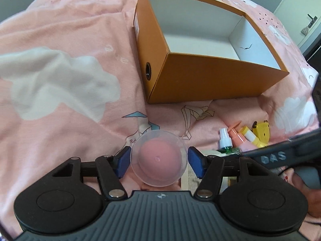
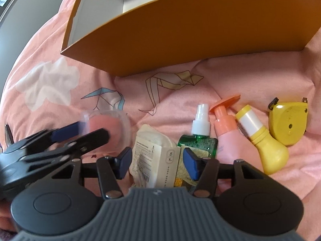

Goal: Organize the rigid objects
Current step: 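Grasp the clear cup with pink sponge with the left tool while the right tool grasps the white boxed item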

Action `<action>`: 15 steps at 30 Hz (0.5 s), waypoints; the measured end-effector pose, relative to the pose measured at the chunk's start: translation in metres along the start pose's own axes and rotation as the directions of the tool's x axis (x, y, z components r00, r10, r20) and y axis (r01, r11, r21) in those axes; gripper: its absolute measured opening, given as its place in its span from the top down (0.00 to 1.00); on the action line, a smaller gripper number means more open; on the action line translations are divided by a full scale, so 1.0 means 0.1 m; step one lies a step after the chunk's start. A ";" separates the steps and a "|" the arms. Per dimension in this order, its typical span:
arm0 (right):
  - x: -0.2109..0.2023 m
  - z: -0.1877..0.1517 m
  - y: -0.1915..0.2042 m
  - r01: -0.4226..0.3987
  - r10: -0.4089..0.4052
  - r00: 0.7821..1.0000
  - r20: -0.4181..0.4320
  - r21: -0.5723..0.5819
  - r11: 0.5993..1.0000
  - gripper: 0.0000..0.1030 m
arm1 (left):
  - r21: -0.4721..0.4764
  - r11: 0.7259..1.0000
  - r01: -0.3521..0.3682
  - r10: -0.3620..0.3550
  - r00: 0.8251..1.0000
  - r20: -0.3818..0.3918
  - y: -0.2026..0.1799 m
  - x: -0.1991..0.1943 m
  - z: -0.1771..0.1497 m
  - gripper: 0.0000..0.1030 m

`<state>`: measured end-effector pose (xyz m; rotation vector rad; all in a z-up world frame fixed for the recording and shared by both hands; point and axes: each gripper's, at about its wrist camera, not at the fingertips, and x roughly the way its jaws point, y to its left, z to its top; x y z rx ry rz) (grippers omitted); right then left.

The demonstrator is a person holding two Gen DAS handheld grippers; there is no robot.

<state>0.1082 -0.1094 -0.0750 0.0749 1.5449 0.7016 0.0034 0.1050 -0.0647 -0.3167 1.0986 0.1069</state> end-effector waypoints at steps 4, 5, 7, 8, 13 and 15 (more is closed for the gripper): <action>0.07 0.00 0.04 0.012 -0.012 1.000 -0.010 -0.016 1.000 0.48 | -0.013 1.000 -0.014 0.014 1.000 0.009 0.04 -0.10 -0.03 0.32; 0.07 0.00 0.05 0.016 -0.016 1.000 -0.009 -0.020 1.000 0.50 | -0.019 1.000 -0.016 0.016 1.000 0.007 0.05 -0.10 -0.04 0.32; 0.07 0.00 0.08 0.044 -0.044 0.999 -0.001 -0.027 0.999 0.63 | -0.023 0.999 -0.023 0.023 1.000 -0.007 0.08 -0.07 -0.06 0.32; 0.06 -0.01 0.08 0.054 -0.054 0.999 0.005 -0.028 0.998 0.69 | -0.021 0.999 -0.025 0.025 1.000 -0.012 0.09 -0.06 -0.08 0.32; -0.04 -0.03 0.14 0.010 -0.008 0.999 0.038 -0.055 0.998 0.70 | 0.026 0.999 -0.043 0.044 0.999 -0.029 0.03 -0.01 -0.12 0.32; -0.07 -0.04 0.19 -0.055 0.058 0.997 0.041 -0.079 0.995 0.70 | 0.032 0.998 -0.046 0.047 0.998 -0.029 0.03 0.00 -0.13 0.32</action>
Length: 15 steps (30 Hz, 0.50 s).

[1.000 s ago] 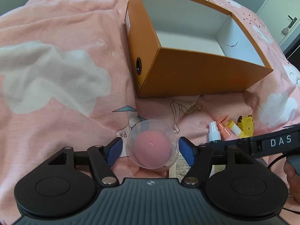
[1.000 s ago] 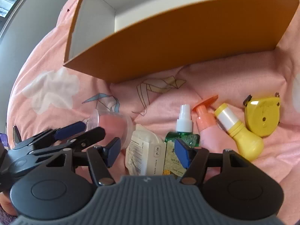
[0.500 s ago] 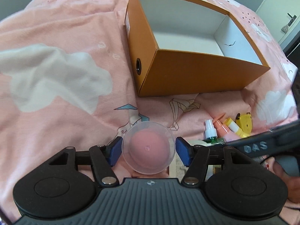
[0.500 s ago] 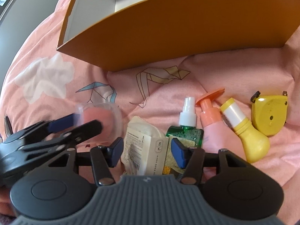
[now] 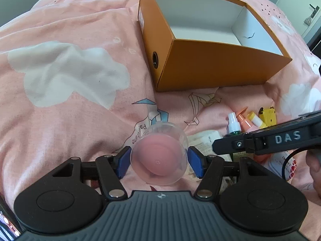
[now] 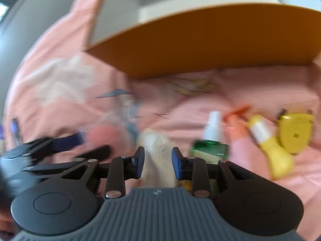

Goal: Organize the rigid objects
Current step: 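Grasp the clear cup with pink sponge with the left tool while the right tool grasps the white boxed item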

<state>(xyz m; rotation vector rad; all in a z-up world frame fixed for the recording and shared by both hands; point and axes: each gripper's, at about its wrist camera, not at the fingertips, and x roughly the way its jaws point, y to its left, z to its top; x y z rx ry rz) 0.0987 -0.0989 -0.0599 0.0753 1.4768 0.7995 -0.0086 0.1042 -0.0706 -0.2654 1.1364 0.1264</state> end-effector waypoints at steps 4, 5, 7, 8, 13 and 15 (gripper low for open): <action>0.08 -0.01 0.09 -0.031 0.029 0.999 -0.031 -0.036 0.999 0.75 | -0.012 1.000 0.000 0.000 1.000 0.002 0.04 0.00 -0.02 0.32; 0.11 -0.01 0.07 -0.037 0.036 0.998 -0.042 -0.022 0.999 0.75 | -0.015 1.000 0.003 -0.003 1.000 0.004 0.04 0.00 -0.02 0.32; 0.14 0.00 0.07 -0.024 0.024 0.999 -0.042 -0.006 1.000 0.74 | -0.013 1.000 0.001 -0.001 1.000 0.005 0.04 0.00 -0.02 0.32; 0.12 0.01 0.05 -0.025 0.025 0.999 -0.031 0.002 1.000 0.73 | -0.010 1.000 -0.001 0.001 1.000 0.005 0.03 0.00 -0.02 0.32; 0.06 0.15 0.00 0.061 -0.060 0.998 0.023 -0.057 0.997 0.50 | -0.013 1.000 -0.001 0.001 1.000 0.005 0.03 0.00 -0.01 0.32; 0.14 0.21 0.00 0.094 -0.095 0.996 0.001 -0.090 0.991 0.51 | -0.018 1.000 0.002 -0.002 1.000 0.006 0.04 0.01 -0.01 0.32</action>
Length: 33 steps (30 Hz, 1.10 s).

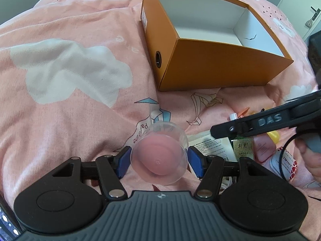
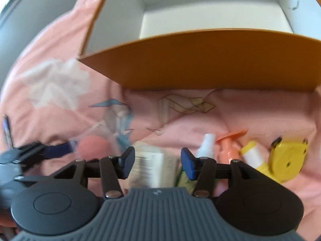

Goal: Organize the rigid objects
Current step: 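Grasp the clear cup with pink sponge with the left tool while the right tool grasps the white boxed item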

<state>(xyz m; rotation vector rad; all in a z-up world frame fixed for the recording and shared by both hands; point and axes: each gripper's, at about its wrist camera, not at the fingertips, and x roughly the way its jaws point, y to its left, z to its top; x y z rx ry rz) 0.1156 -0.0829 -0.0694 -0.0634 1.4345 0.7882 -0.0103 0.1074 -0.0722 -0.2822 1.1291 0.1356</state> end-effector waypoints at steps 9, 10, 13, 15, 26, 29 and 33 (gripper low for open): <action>0.32 0.13 -0.04 -0.027 0.014 0.993 -0.116 -0.111 0.993 0.49 | -0.001 1.000 -0.001 0.001 1.000 0.000 0.00 0.00 0.01 0.32; 0.36 0.14 -0.06 -0.055 0.041 0.991 -0.128 -0.106 0.993 0.49 | 0.000 1.000 -0.001 0.001 1.000 0.000 0.00 0.00 0.01 0.32; 0.51 0.16 -0.12 -0.140 0.126 0.976 -0.178 -0.063 0.988 0.48 | 0.001 1.000 0.000 0.000 1.000 0.000 0.00 -0.01 0.02 0.32; 0.49 0.15 -0.10 -0.135 0.121 0.978 -0.167 -0.074 0.988 0.56 | -0.002 1.000 0.000 0.000 1.000 0.000 0.01 -0.01 0.02 0.32; 0.19 -0.16 -0.07 -0.191 0.193 0.975 -0.114 0.026 0.981 0.66 | -0.001 1.000 -0.004 0.004 1.000 0.019 0.00 0.03 0.02 0.31; 0.23 -0.15 -0.07 -0.161 0.164 0.982 -0.098 0.039 0.986 0.67 | 0.010 1.000 0.001 -0.002 0.999 0.036 -0.02 0.11 0.03 0.31; 0.24 -0.18 -0.11 -0.162 0.169 0.982 -0.090 0.080 0.984 0.69 | 0.003 1.000 0.007 -0.007 0.998 0.063 -0.03 0.16 0.03 0.33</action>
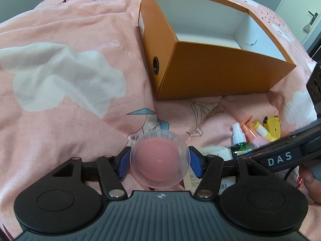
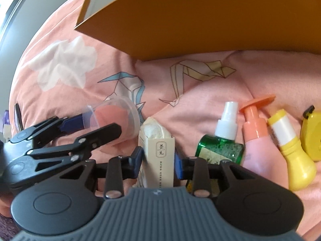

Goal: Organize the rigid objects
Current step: 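Grasp the clear cup with pink sponge with the left tool while the right tool grasps the white boxed item, then carry the cup and white box over the orange box and lower them inside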

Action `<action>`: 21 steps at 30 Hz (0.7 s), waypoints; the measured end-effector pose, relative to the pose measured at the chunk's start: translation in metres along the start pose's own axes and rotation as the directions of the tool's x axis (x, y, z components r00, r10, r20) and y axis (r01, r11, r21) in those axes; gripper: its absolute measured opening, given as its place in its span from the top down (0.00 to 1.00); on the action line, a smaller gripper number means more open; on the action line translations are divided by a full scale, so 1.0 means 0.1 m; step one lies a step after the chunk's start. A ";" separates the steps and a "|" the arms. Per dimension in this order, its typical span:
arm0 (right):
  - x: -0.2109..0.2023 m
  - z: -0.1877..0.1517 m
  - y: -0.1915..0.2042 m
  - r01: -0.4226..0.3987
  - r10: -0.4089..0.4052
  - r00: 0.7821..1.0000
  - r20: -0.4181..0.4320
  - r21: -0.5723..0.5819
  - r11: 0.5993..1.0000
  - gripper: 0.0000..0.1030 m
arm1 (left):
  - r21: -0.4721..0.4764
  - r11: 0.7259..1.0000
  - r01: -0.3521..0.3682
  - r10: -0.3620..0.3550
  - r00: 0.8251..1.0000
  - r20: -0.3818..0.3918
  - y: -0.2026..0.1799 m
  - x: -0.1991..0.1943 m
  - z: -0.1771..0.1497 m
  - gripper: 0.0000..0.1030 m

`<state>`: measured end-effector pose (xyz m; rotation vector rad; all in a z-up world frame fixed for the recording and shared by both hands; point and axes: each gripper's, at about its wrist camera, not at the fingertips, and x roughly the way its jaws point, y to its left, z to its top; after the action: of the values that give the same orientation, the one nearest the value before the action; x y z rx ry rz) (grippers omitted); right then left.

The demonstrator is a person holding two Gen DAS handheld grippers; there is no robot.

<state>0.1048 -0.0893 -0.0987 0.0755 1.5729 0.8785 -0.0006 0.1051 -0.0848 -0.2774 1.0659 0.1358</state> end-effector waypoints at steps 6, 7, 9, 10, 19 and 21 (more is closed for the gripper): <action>-0.21 -0.05 -0.08 -0.052 0.050 0.997 0.053 0.035 0.998 0.74 | 0.014 1.000 -0.008 0.007 0.999 0.044 -0.04 -0.12 -0.01 0.34; -0.25 -0.05 -0.07 -0.046 0.044 0.997 0.068 0.030 0.999 0.74 | 0.018 1.000 -0.011 0.010 0.999 0.052 -0.06 -0.14 0.00 0.34; -0.35 -0.06 -0.06 -0.034 0.032 0.995 0.098 0.021 0.999 0.74 | 0.027 0.999 -0.025 0.023 0.997 0.074 -0.09 -0.21 0.02 0.34; -0.42 -0.06 -0.05 -0.028 0.026 0.993 0.119 0.016 0.999 0.74 | 0.034 0.999 -0.038 0.035 0.996 0.085 -0.11 -0.24 0.03 0.34; -1.03 -0.10 0.14 0.127 -0.090 0.940 0.329 -0.094 0.987 0.74 | 0.068 0.997 -0.021 0.008 0.982 0.187 -0.32 -0.64 0.20 0.34; -1.17 -0.11 0.18 0.137 -0.089 0.929 0.359 -0.109 0.985 0.74 | 0.076 0.997 0.009 -0.024 0.978 0.209 -0.38 -0.75 0.25 0.34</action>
<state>0.1144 -0.1423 0.0076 0.0442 1.1686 0.8249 -0.0060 0.0783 -0.0018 -0.1991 0.8572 0.1072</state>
